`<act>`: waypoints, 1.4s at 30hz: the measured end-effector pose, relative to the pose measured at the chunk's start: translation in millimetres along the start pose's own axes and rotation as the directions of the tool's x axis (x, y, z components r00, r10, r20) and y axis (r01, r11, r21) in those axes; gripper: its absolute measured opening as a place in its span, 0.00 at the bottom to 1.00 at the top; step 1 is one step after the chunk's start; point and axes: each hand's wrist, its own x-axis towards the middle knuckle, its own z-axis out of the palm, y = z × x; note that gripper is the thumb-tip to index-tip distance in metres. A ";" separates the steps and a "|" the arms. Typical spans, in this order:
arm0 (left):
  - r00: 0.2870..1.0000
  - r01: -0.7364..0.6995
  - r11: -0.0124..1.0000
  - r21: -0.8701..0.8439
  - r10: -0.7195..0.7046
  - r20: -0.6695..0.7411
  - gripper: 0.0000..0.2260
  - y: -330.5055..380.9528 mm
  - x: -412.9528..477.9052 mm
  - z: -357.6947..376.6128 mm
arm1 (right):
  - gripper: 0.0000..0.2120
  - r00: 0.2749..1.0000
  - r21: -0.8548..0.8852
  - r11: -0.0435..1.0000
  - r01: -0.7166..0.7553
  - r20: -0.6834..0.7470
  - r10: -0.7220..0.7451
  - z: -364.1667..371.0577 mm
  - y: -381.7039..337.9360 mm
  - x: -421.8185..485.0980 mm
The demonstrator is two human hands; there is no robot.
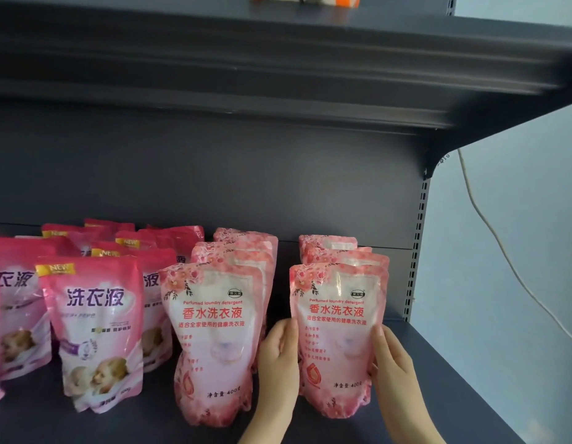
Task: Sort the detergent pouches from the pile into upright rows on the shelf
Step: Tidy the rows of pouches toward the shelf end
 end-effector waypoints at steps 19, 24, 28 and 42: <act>0.963 -0.268 0.806 0.528 0.212 0.165 0.13 22.3 0.3 -12.3 | 0.10 0.992 -0.318 0.942 0.103 -0.036 -0.120 -26.9 -8.8 8.3; 0.945 -0.216 0.718 0.662 -0.017 0.327 0.24 55.5 -1.6 -13.2 | 0.07 0.973 -0.417 0.894 0.166 -0.080 -0.218 -32.9 -20.3 13.8; 0.915 -0.271 0.675 0.687 -0.041 0.401 0.25 66.2 -12.8 -39.3 | 0.05 0.975 -0.427 0.897 0.111 -0.128 -0.181 -27.9 -17.6 8.0; 0.938 -0.129 0.917 0.377 -0.011 0.347 0.18 9.9 -12.9 -34.6 | 0.10 0.965 -0.325 0.944 -0.061 -0.260 -0.027 10.6 -2.2 -22.8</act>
